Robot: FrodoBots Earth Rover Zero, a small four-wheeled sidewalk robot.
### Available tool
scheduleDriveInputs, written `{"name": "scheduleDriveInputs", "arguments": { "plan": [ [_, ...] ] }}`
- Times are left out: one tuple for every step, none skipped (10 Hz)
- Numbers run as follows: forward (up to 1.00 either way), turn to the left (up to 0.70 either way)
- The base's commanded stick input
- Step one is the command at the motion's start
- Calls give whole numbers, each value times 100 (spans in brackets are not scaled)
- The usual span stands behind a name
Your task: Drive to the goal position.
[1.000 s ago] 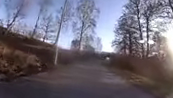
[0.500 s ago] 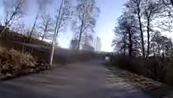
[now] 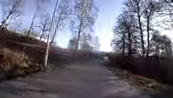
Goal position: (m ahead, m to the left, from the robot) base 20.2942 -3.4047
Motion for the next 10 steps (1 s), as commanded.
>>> {"name": "scheduleDriveInputs", "arguments": {
  "plan": [
    [100,0],
    [100,0],
    [100,0],
    [100,0],
    [100,0],
    [100,0],
    [100,0],
    [100,0],
    [100,0],
    [100,0]
  ]
}}
